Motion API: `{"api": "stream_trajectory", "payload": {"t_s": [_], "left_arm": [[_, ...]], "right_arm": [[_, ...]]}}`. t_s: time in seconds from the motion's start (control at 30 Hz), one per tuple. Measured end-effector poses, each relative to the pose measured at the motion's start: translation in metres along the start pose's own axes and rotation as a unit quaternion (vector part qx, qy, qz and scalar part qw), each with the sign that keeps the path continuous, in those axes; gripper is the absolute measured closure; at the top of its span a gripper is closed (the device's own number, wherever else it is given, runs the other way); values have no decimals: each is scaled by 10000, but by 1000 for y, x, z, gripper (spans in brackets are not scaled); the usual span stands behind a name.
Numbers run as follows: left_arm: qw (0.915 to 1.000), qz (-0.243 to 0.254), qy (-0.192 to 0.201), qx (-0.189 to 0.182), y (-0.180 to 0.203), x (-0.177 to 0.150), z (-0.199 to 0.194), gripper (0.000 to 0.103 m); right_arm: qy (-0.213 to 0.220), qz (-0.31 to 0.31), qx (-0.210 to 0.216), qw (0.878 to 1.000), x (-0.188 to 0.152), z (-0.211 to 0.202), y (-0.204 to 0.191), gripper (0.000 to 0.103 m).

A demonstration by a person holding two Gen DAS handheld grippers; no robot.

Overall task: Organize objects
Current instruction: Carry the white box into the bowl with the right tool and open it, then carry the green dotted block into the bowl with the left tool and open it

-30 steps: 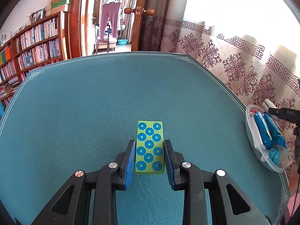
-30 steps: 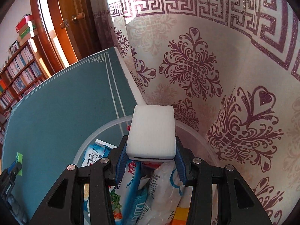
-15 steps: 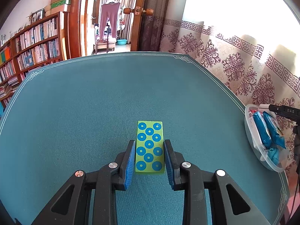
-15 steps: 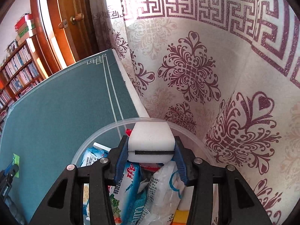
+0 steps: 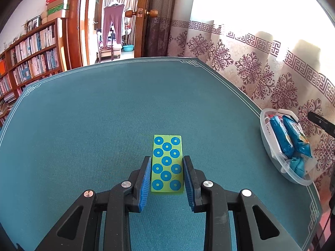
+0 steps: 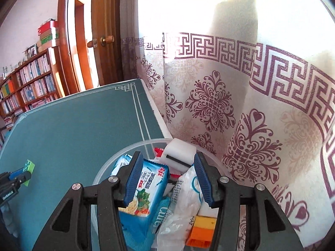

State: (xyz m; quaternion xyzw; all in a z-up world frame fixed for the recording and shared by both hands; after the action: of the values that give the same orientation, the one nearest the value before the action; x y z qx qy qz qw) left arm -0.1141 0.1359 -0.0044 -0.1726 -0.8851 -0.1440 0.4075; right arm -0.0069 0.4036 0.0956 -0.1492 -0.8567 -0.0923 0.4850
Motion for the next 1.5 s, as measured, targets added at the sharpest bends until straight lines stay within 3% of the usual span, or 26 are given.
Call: {"api": "stream_trajectory", "payload": {"t_s": [0.3, 0.73, 1.17, 1.43, 1.5], "left_arm": [[9990, 191, -95, -399, 50, 1, 0, 72], [9915, 852, -106, -979, 159, 14, -9, 72], [9827, 1234, -248, -1356, 249, 29, 13, 72], [9820, 1221, -427, -1376, 263, 29, 37, 72], [9824, 1141, -488, -1396, 260, 28, 39, 60]], "right_arm": [[-63, -122, 379, 9992, -51, -41, -10, 50], [-110, -121, 1002, 9948, -96, -71, -4, 50], [96, 51, 1299, 9915, -96, -85, 15, 48], [29, 141, 1433, 9896, -97, -82, 14, 47], [3, 132, 1449, 9894, -98, -81, 13, 47]]}}
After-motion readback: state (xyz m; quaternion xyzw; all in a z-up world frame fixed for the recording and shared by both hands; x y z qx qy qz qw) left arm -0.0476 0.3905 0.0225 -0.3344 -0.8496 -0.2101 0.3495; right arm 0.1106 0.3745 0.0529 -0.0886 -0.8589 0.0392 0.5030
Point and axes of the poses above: each gripper's, at about its wrist camera, not at the fingertips, and z roughly the way its jaws point, y to its right, x to its top, the point moved 7 cm from there along z, roughly the way its jaws point, and after that the axes turned 5 degrees about y, right-handed, at the moved point
